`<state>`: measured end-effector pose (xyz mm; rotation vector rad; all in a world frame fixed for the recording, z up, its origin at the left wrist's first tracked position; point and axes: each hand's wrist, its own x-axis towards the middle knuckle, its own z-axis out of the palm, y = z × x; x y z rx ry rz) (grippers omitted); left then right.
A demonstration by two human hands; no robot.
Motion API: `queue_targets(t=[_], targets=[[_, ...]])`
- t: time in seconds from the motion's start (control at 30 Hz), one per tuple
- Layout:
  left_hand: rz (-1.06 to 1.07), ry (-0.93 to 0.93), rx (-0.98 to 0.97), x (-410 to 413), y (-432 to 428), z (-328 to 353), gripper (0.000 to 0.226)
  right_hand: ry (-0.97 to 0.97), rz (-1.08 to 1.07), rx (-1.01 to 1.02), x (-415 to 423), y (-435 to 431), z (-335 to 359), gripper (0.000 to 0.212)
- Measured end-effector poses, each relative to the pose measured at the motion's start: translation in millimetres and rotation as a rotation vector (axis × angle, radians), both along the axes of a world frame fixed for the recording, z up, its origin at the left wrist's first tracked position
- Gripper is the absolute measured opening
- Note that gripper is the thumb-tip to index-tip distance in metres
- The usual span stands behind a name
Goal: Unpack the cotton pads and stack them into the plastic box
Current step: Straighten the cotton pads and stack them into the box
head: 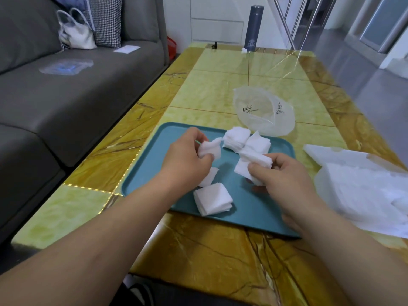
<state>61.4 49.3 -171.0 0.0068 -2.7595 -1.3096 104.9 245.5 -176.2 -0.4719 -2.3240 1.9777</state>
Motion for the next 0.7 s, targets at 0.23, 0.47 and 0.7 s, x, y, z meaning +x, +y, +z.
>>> queue_targets(t=[0.23, 0.47, 0.7], targets=[[-0.07, -0.249, 0.439, -7.5, -2.6, -3.0, 0.006, -0.012, -0.021, -0.068, -9.3, -0.5, -3.1, 0.01], [-0.279, -0.295, 0.626, -2.3, -13.4, 5.4, 0.013, 0.012, 0.006, -0.128, -11.1, 2.9, -0.6, 0.007], [-0.392, -0.3, 0.576, 9.5, -4.0, 11.3, 0.011, 0.025, 0.291, -0.25, -3.1, 4.8, 8.4, 0.023]])
